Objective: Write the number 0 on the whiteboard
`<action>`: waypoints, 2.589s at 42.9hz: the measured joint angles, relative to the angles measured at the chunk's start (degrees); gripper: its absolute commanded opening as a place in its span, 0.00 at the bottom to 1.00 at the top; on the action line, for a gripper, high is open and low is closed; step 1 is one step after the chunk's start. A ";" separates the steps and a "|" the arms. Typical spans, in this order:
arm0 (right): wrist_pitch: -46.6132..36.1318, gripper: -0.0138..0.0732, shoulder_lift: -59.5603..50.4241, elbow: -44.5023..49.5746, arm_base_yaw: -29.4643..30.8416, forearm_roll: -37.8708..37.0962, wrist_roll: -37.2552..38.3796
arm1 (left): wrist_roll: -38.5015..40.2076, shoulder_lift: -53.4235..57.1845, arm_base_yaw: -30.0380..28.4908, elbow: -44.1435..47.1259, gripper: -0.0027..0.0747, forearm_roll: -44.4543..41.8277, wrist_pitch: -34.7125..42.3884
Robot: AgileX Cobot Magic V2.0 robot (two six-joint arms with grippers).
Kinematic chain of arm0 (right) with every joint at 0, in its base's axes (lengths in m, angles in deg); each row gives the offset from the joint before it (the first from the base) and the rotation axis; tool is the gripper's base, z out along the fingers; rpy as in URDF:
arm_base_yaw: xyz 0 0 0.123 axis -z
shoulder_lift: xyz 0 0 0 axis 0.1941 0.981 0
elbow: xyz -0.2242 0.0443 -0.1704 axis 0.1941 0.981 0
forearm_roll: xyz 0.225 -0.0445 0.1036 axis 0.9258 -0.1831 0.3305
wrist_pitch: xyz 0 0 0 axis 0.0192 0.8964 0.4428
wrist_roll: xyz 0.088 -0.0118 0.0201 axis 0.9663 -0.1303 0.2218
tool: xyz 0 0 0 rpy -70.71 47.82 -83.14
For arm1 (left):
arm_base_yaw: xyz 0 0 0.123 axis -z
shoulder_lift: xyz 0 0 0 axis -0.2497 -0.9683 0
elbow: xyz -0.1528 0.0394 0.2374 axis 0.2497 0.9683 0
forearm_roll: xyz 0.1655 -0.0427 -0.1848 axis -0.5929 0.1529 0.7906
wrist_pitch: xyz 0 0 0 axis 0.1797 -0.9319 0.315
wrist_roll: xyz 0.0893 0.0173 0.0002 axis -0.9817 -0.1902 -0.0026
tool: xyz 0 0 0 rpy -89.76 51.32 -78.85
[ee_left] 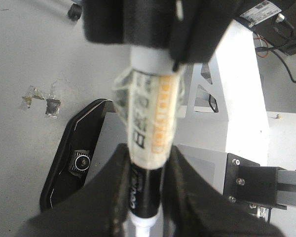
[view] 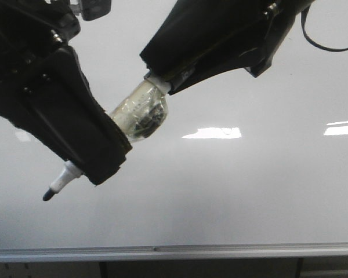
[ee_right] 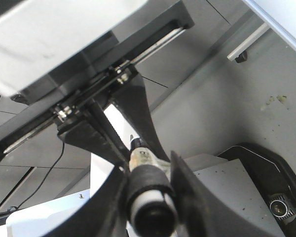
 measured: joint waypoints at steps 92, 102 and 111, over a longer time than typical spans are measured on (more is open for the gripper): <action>-16.44 0.09 -1.57 -28.93 13.92 -42.00 24.22 | -1.71 0.00 0.00 -0.12 0.01 3.40 2.48; -16.32 0.09 1.97 -31.89 13.92 -42.14 24.44 | -1.71 0.00 0.00 -0.12 0.01 3.40 2.48; -16.52 0.09 3.51 -31.89 13.92 -42.14 24.44 | -1.71 0.00 0.00 -0.12 0.01 3.40 2.48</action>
